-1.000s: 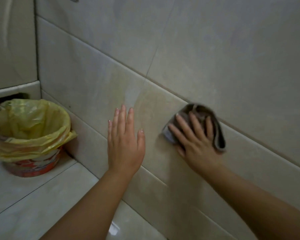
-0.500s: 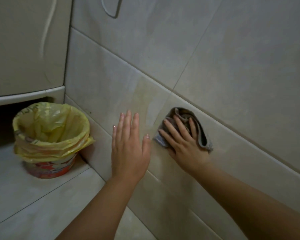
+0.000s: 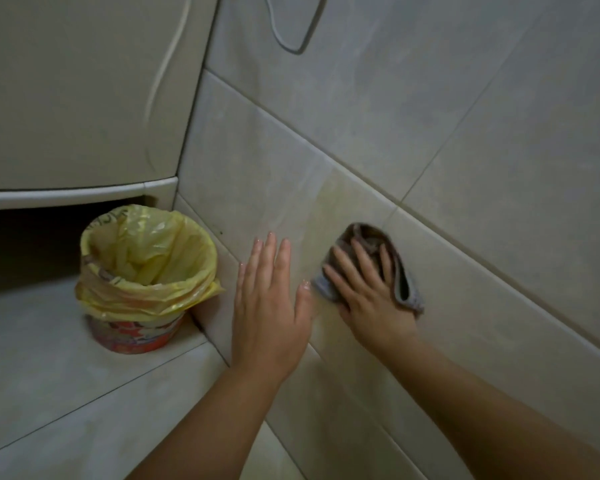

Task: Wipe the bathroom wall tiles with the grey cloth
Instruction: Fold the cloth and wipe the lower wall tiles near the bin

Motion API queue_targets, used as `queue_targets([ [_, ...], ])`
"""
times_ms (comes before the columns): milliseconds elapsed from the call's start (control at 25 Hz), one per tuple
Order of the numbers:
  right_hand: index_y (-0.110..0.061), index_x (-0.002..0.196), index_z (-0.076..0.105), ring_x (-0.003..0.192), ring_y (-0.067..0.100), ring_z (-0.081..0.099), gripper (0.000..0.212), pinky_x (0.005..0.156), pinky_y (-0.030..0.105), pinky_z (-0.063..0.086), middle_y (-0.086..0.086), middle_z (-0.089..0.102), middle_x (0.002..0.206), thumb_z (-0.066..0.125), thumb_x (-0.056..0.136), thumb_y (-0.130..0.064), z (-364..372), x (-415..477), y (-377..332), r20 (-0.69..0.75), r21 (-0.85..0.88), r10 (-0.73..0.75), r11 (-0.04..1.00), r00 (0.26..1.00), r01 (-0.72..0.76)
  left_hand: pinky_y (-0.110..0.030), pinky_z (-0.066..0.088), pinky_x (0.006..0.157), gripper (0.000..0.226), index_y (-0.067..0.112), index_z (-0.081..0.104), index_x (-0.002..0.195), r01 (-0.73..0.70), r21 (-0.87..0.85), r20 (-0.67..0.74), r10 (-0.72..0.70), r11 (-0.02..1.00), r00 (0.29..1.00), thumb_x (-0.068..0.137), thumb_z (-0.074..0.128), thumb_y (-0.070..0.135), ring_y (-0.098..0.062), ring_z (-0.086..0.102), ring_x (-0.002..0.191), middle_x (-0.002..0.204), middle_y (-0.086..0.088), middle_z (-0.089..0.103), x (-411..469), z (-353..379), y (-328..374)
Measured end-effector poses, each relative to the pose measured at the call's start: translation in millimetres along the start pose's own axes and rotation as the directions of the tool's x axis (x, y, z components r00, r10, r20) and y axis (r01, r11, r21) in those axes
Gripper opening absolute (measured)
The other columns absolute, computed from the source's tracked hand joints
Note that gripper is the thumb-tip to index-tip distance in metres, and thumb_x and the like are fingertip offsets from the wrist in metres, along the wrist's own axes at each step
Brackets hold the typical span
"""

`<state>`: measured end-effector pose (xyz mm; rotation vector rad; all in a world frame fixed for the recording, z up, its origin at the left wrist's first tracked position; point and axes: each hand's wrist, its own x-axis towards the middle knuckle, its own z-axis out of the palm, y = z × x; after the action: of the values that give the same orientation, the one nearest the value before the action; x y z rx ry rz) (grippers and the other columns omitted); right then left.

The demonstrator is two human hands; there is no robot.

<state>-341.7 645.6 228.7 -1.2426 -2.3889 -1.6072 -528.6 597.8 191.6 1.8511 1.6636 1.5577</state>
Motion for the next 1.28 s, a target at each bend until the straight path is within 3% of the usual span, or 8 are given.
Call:
queue_targets([
  [240, -0.014, 0.140, 0.051, 0.144, 0.041, 0.023, 0.056, 0.115, 0.056, -0.015, 0.015, 0.035, 0.154, 0.058, 0.085, -0.025, 7, 108, 10, -0.084, -0.004, 0.220, 0.975, 0.972, -0.221, -0.039, 0.007, 0.124, 0.069, 0.019, 0.021, 0.155, 0.041, 0.027, -0.003, -0.041, 0.999, 0.999, 0.092, 0.020, 0.046, -0.012, 0.002, 0.152, 0.164, 0.000, 0.014, 0, -4, -18],
  [360, -0.016, 0.145, 0.044, 0.149, 0.032, 0.012, 0.064, 0.115, 0.047, -0.022, 0.011, 0.028, 0.158, 0.065, 0.084, -0.020, 28, 83, -33, 0.047, 0.089, 0.138, 0.986, 0.989, -0.142, -0.038, 0.007, 0.123, 0.069, 0.019, 0.021, 0.155, 0.045, 0.021, -0.011, -0.045, 0.999, 0.999, 0.092, 0.021, 0.046, -0.012, 0.003, 0.152, 0.164, 0.000, 0.014, 2, -2, -19],
  [520, -0.017, 0.138, 0.054, 0.146, 0.035, 0.021, 0.055, 0.116, 0.054, -0.018, 0.010, 0.038, 0.153, 0.060, 0.084, -0.022, 17, 35, -26, 0.109, 0.048, -0.025, 0.999, 0.994, 0.020, -0.037, 0.005, 0.123, 0.069, 0.020, 0.019, 0.156, 0.042, 0.010, 0.003, -0.042, 0.999, 0.999, 0.093, 0.021, 0.047, -0.011, 0.000, 0.152, 0.164, 0.001, 0.013, 0, 0, -17],
  [760, -0.016, 0.140, 0.051, 0.143, 0.043, 0.023, 0.055, 0.112, 0.060, -0.014, 0.015, 0.034, 0.154, 0.059, 0.087, -0.027, -11, 110, 15, -0.003, -0.095, 0.224, 0.970, 0.975, -0.224, -0.040, 0.011, 0.123, 0.069, 0.015, 0.023, 0.155, 0.037, 0.007, -0.008, -0.037, 0.999, 0.999, 0.093, 0.024, 0.046, -0.016, 0.008, 0.152, 0.163, -0.004, 0.019, 2, 1, -19],
  [920, -0.016, 0.154, 0.019, 0.147, 0.041, -0.005, 0.062, 0.104, 0.063, -0.030, 0.015, 0.002, 0.162, 0.038, 0.096, -0.023, 12, 112, -36, 0.249, -0.062, 0.050, 0.997, 0.967, -0.036, -0.046, 0.016, 0.122, 0.068, 0.013, 0.026, 0.154, 0.034, 0.012, -0.027, -0.033, 0.999, 0.999, 0.093, 0.027, 0.043, -0.019, 0.011, 0.151, 0.162, -0.006, 0.021, 2, 6, -22],
  [1040, -0.017, 0.156, 0.005, 0.145, 0.038, -0.018, 0.062, 0.104, 0.061, -0.027, 0.012, -0.012, 0.162, 0.031, 0.100, -0.025, 19, 73, -58, 0.427, -0.001, -0.086, 0.995, 0.900, 0.095, -0.045, 0.015, 0.122, 0.068, 0.014, 0.025, 0.154, 0.045, 0.008, -0.017, -0.045, 0.999, 0.999, 0.093, 0.027, 0.044, -0.018, 0.010, 0.151, 0.163, -0.005, 0.020, 0, 5, -24],
  [1160, -0.019, 0.153, 0.027, 0.149, 0.036, -0.004, 0.060, 0.106, 0.054, -0.032, 0.010, 0.006, 0.163, 0.042, 0.095, -0.020, 7, 40, -41, 0.335, 0.064, -0.087, 0.996, 0.938, 0.069, -0.044, 0.015, 0.122, 0.065, 0.013, 0.027, 0.153, 0.057, 0.006, -0.034, -0.056, 0.998, 0.998, 0.094, 0.033, 0.040, -0.020, 0.012, 0.151, 0.162, -0.007, 0.022, 4, 4, -26],
  [1280, -0.020, 0.138, 0.053, 0.145, 0.037, 0.022, 0.060, 0.115, 0.055, -0.016, 0.009, 0.036, 0.154, 0.064, 0.080, -0.028, -8, 61, 6, 0.069, 0.015, 0.121, 0.992, 0.990, -0.122, -0.043, 0.013, 0.122, 0.065, 0.013, 0.027, 0.153, 0.060, -0.020, -0.028, -0.060, 0.998, 0.998, 0.094, 0.032, 0.040, -0.020, 0.011, 0.151, 0.162, -0.007, 0.022, 2, 6, -18],
])
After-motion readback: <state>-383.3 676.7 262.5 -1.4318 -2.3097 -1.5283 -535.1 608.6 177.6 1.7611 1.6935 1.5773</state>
